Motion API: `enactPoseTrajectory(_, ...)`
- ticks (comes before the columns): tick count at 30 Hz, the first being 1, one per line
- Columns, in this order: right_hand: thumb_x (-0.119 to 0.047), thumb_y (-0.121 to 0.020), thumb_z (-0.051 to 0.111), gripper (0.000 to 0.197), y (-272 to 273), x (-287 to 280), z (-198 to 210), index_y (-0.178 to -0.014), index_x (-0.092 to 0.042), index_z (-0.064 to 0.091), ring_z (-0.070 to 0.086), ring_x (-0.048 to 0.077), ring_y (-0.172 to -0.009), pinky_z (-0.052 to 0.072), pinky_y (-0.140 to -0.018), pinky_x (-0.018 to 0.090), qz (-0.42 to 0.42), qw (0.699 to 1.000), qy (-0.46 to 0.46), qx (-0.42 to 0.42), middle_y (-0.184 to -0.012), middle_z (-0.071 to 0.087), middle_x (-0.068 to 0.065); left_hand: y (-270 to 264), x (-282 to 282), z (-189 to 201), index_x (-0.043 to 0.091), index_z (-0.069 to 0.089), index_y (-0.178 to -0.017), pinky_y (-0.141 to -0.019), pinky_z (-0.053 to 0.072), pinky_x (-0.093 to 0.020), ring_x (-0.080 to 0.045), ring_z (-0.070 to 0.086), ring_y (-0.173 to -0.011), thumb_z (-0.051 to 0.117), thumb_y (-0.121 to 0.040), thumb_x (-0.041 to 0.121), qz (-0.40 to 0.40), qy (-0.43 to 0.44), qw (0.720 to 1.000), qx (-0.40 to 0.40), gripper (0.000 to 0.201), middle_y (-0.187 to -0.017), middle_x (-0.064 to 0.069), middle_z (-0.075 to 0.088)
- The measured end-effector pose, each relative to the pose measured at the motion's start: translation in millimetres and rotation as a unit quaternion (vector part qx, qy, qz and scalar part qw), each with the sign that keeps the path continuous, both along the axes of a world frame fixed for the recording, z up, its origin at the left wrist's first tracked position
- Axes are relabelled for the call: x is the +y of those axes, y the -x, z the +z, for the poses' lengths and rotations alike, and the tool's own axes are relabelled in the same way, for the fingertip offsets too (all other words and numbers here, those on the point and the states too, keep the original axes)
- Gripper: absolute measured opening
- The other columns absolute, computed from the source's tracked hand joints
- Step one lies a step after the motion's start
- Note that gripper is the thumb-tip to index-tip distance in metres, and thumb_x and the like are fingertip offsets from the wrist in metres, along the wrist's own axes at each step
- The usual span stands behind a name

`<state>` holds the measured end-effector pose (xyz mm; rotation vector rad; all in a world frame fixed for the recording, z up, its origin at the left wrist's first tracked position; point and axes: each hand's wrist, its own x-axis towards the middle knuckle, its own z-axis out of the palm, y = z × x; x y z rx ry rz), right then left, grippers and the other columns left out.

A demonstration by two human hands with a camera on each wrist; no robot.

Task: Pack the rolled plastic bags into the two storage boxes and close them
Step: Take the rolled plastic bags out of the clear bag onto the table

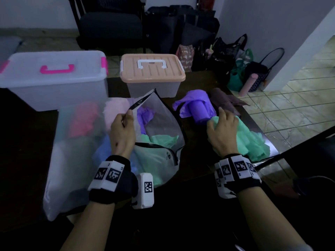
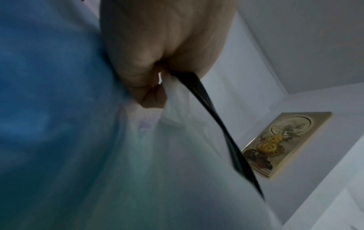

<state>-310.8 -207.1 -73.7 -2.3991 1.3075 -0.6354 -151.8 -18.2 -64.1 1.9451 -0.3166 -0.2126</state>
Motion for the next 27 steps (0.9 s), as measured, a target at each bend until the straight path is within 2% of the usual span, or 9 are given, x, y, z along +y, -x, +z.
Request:
enactPoseTrajectory(2, -0.020, -0.086, 0.043, 0.045, -18, 17, 17, -0.124, 0.001, 0.055, 0.046, 0.038, -0.114, 0.026, -0.098, 0.035, 0.031, 0.994, 0.020, -0.099, -0.121, 0.055, 0.024, -1, 1, 0, 0.009, 0.055, -0.092, -0.071, 0.032, -0.026, -0.021, 0.049, -0.082, 0.035, -0.100, 0.037, 0.000, -0.021, 1.000, 0.000, 0.036, -0.089, -0.005, 0.057)
enactPoseTrajectory(4, -0.010, -0.090, 0.048, 0.029, -36, 38, 29, -0.114, -0.001, 0.062, 0.055, 0.030, -0.104, 0.035, -0.091, 0.031, 0.091, 0.987, -0.075, -0.109, -0.113, 0.063, 0.020, -5, 4, 0, 0.006, 0.058, -0.092, -0.073, 0.033, -0.026, -0.021, 0.050, -0.082, 0.035, -0.100, 0.036, -0.009, -0.029, 1.000, 0.001, 0.039, -0.088, -0.006, 0.057)
enactPoseTrajectory(8, -0.018, -0.092, 0.053, 0.027, -65, 76, 18, -0.100, 0.005, 0.065, 0.058, 0.025, -0.085, 0.043, -0.073, 0.032, 0.192, 0.938, -0.285, 0.041, -0.101, 0.066, 0.022, -14, 10, 0, 0.009, 0.055, -0.083, -0.070, 0.036, -0.028, -0.021, 0.050, -0.077, 0.036, -0.100, 0.035, -0.011, 0.007, 1.000, 0.004, 0.036, -0.082, -0.008, 0.057)
enactPoseTrajectory(12, -0.045, -0.088, 0.057, 0.041, -80, 93, 0, -0.072, -0.009, 0.052, 0.049, 0.020, -0.082, 0.034, -0.071, 0.026, 0.199, 0.906, -0.335, 0.166, -0.086, 0.052, 0.010, -25, 20, -6, 0.017, 0.052, -0.072, -0.068, 0.040, -0.033, -0.021, 0.049, -0.068, 0.039, -0.099, 0.037, -0.014, 0.012, 1.000, -0.010, 0.036, -0.067, 0.003, 0.053)
enactPoseTrajectory(14, -0.052, -0.085, 0.058, 0.044, -85, 99, -2, -0.077, -0.009, 0.055, 0.051, 0.020, -0.082, 0.037, -0.070, 0.026, 0.196, 0.894, -0.366, 0.170, -0.089, 0.054, 0.009, -28, 23, -9, 0.021, 0.051, -0.068, -0.067, 0.041, -0.035, -0.020, 0.047, -0.060, 0.041, -0.098, 0.037, -0.019, 0.036, 0.999, 0.003, 0.036, -0.065, 0.003, 0.053)
enactPoseTrajectory(17, -0.054, -0.084, 0.060, 0.045, -90, 105, 1, -0.082, -0.010, 0.057, 0.053, 0.019, -0.083, 0.039, -0.059, 0.024, 0.197, 0.881, -0.398, 0.163, -0.094, 0.057, 0.009, -26, 25, -8, 0.021, 0.052, -0.069, -0.058, 0.039, -0.027, -0.014, 0.044, -0.053, 0.042, -0.098, 0.035, -0.021, 0.073, 0.997, 0.019, 0.035, -0.064, 0.003, 0.053)
enactPoseTrajectory(21, -0.050, -0.087, 0.059, 0.055, -89, 107, 4, -0.121, -0.007, 0.059, 0.052, 0.016, -0.090, 0.036, -0.067, 0.018, 0.204, 0.880, -0.399, 0.156, -0.109, 0.059, 0.007, -23, 27, -6, 0.018, 0.052, -0.068, -0.052, 0.037, -0.022, -0.006, 0.044, -0.049, 0.043, -0.098, 0.033, -0.026, 0.099, 0.994, 0.024, 0.034, -0.063, 0.003, 0.052)
enactPoseTrajectory(23, -0.044, -0.085, 0.064, 0.052, -86, 108, 3, -0.120, -0.006, 0.058, 0.050, 0.012, -0.088, 0.041, -0.064, 0.018, 0.190, 0.886, -0.407, 0.113, -0.108, 0.060, 0.006, -24, 27, -7, 0.018, 0.052, -0.069, -0.051, 0.037, -0.020, -0.001, 0.043, -0.044, 0.043, -0.098, 0.032, -0.025, 0.107, 0.993, 0.034, 0.034, -0.062, 0.003, 0.051)
enactPoseTrajectory(27, -0.035, -0.083, 0.069, 0.049, -86, 115, 0, -0.120, -0.005, 0.056, 0.056, 0.015, -0.092, 0.044, -0.078, 0.024, 0.168, 0.898, -0.405, 0.032, -0.111, 0.062, 0.010, -23, 26, -6, 0.019, 0.052, -0.069, -0.052, 0.038, -0.014, -0.005, 0.043, -0.053, 0.041, -0.099, 0.033, -0.021, 0.109, 0.993, 0.037, 0.034, -0.065, 0.005, 0.051)
